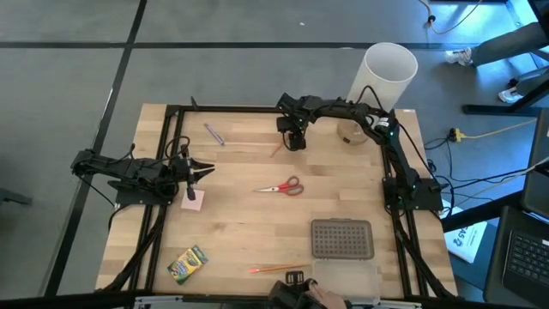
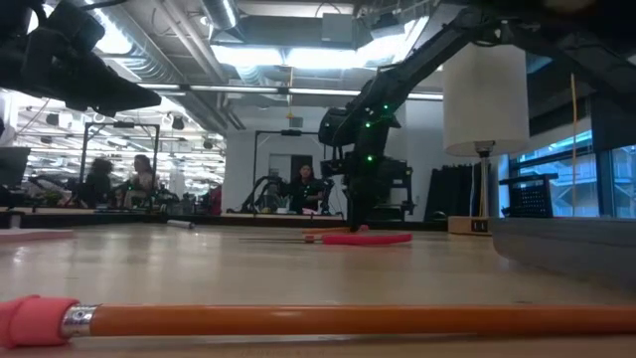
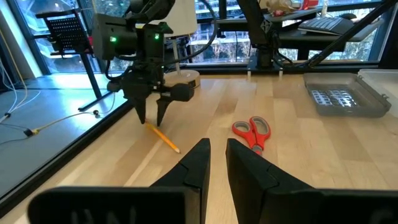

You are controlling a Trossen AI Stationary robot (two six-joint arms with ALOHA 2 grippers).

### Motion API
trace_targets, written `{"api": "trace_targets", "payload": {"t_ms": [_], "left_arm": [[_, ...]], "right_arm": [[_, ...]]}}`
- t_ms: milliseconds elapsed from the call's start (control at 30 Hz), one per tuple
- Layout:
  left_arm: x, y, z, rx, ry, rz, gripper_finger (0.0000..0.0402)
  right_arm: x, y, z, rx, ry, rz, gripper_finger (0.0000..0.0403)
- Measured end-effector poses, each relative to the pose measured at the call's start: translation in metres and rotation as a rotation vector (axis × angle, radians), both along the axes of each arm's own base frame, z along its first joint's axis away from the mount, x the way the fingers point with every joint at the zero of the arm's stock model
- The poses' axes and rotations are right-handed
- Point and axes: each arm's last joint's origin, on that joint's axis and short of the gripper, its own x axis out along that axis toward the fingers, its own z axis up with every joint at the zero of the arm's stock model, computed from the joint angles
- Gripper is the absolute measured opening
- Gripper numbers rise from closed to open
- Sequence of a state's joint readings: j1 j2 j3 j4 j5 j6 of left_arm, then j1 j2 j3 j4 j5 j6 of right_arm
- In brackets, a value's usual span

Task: Pack school essentials
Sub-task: Put the top orange pencil into the supply box

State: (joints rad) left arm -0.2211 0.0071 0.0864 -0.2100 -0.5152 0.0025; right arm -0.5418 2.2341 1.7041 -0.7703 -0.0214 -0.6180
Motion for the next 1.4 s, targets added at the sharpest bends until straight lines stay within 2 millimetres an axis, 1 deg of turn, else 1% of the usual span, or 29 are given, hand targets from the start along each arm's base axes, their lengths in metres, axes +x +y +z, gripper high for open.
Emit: {"api": "trace_targets", "payload": {"t_ms": [67, 200, 267, 400, 500, 600, 767, 967, 1100, 1200, 1300, 1400], "left_arm": [[0.000, 0.000, 0.000, -0.001, 0.000, 0.000, 0.0047], [0.000, 0.000, 0.000, -0.001, 0.000, 0.000, 0.0047], [0.000, 0.000, 0.000, -0.001, 0.000, 0.000, 0.0047], [0.000, 0.000, 0.000, 0.000, 0.000, 0.000, 0.0047], [0.000, 0.000, 0.000, 0.000, 0.000, 0.000, 0.0047], [0.000, 0.000, 0.000, 0.000, 0.000, 0.000, 0.0047], [0.000, 0.000, 0.000, 0.000, 0.000, 0.000, 0.0047], [0.000, 0.000, 0.000, 0.000, -0.001, 0.000, 0.0047], [0.000, 0.000, 0.000, 0.000, -0.001, 0.000, 0.0047], [0.000, 0.000, 0.000, 0.000, -0.001, 0.001, 0.0047], [0.000, 0.000, 0.000, -0.001, -0.001, 0.001, 0.0047], [0.000, 0.000, 0.000, -0.019, -0.007, 0.003, 0.0047]], "right_arm": [[0.003, 0.001, 0.004, 0.034, -0.030, -0.024, 0.0183], [0.002, 0.004, 0.003, 0.139, -0.055, -0.051, 0.0183], [0.003, 0.005, 0.004, 0.121, -0.054, -0.045, 0.0183], [0.003, 0.004, 0.004, -0.020, 0.018, -0.053, 0.0183], [-0.001, 0.003, 0.004, -0.074, 0.078, -0.055, 0.0182], [-0.007, 0.003, 0.005, -0.063, 0.134, -0.010, 0.0178], [-0.012, 0.004, 0.005, -0.042, 0.176, -0.007, 0.0164], [-0.011, 0.005, 0.005, -0.012, 0.154, -0.002, 0.0154], [-0.006, 0.003, 0.006, -0.006, 0.092, 0.002, 0.0154], [-0.002, 0.000, 0.018, -0.041, 0.089, -0.005, 0.0154], [0.000, -0.003, 0.039, -0.029, 0.080, -0.007, 0.0154], [0.000, -0.010, 0.061, -0.006, 0.037, -0.005, 0.0154]]}}
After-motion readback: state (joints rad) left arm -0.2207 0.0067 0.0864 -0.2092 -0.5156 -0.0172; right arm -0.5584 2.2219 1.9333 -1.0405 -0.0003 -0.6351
